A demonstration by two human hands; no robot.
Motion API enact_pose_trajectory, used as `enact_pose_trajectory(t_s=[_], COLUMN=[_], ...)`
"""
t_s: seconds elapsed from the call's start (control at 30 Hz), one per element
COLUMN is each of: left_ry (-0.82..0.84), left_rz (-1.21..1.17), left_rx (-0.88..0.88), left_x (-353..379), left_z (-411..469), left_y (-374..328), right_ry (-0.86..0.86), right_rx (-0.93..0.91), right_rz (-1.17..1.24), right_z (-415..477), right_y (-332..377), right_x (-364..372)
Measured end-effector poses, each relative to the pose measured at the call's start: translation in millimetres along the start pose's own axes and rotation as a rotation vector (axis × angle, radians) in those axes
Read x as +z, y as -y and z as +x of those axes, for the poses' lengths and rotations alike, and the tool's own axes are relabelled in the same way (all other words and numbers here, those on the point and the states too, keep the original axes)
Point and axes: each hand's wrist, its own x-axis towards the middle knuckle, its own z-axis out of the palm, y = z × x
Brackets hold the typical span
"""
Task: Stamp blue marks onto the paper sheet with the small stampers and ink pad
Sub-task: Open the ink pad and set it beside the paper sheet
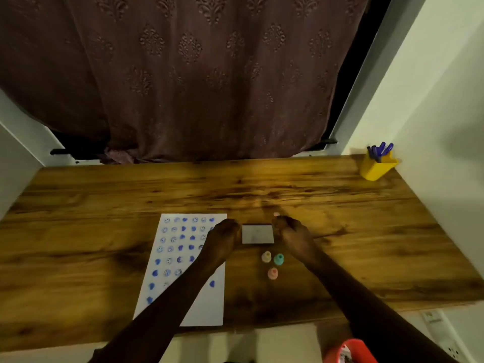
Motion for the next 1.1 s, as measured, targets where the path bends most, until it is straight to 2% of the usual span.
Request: enact_pose_trajectory(t_s=[0.1,0.27,0.67,1.0,1.1], left_ry=[0.007,-0.005,0.037,-0.028,-0.068], left_rz=[0.017,0.033,-0.056,-0.211,-0.259], left_rx=[-0.08,-0.136,-0.235,-0.157,-0.157], left_x=[11.7,26.1,32.1,-11.2,-38.8], left_z=[3.8,8.8,20.6,17.5,14.3], left_y=[-0.6,-2.9,-11.1,-25.3,-24.5], right_ry=[0.001,0.099,0.099,0.029,0.063], right_rx=[0.039,0.068,0.066,-0.002,-0.057], right_rz=[-0.044,-0.087,-0.08,0.074,0.085], right_z=[6.9,18.2,32.1,17.6,6.1], right_y=[-4.0,-10.3,-9.7,34.7,59.6], right_x=[0.8,1.6,12.8,27.8,37.6])
